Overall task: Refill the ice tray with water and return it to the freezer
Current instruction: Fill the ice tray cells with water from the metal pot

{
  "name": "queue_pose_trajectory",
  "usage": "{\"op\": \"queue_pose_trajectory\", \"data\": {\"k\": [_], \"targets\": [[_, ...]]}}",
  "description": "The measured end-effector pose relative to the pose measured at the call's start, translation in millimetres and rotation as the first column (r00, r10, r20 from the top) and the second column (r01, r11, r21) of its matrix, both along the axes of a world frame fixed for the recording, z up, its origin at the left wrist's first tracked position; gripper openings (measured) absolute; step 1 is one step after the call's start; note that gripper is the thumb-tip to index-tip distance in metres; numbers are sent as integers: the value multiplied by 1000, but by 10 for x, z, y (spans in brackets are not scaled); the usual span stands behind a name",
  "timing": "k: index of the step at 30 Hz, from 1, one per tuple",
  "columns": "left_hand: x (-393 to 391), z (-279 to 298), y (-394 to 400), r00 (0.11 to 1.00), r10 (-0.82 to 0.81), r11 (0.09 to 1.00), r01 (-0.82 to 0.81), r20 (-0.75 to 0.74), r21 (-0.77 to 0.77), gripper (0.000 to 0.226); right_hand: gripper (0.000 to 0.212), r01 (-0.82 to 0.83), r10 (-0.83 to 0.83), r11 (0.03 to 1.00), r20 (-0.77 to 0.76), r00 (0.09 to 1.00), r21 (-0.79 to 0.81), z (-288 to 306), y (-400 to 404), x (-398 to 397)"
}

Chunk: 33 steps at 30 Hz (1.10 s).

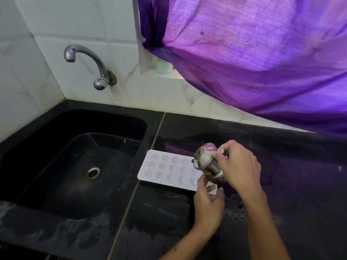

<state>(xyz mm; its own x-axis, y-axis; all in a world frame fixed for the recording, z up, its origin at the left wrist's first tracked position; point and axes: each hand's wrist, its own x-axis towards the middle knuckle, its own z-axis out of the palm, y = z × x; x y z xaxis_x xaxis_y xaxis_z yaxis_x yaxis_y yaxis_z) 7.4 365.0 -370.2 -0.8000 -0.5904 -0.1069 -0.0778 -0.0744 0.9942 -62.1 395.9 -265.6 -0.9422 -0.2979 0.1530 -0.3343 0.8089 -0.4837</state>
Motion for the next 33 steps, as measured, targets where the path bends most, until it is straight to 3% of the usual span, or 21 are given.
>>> {"op": "queue_pose_trajectory", "data": {"k": [19,33], "targets": [[-25,100,1,1000,1,1000,-1,-14,25,44,15,-7,7,1000,11,1000,-3,43,0,-36],[34,107,-31,999,18,1000,-18,-33,-11,50,14,30,-14,985,93,996,-167,-4,73,-104]]}}
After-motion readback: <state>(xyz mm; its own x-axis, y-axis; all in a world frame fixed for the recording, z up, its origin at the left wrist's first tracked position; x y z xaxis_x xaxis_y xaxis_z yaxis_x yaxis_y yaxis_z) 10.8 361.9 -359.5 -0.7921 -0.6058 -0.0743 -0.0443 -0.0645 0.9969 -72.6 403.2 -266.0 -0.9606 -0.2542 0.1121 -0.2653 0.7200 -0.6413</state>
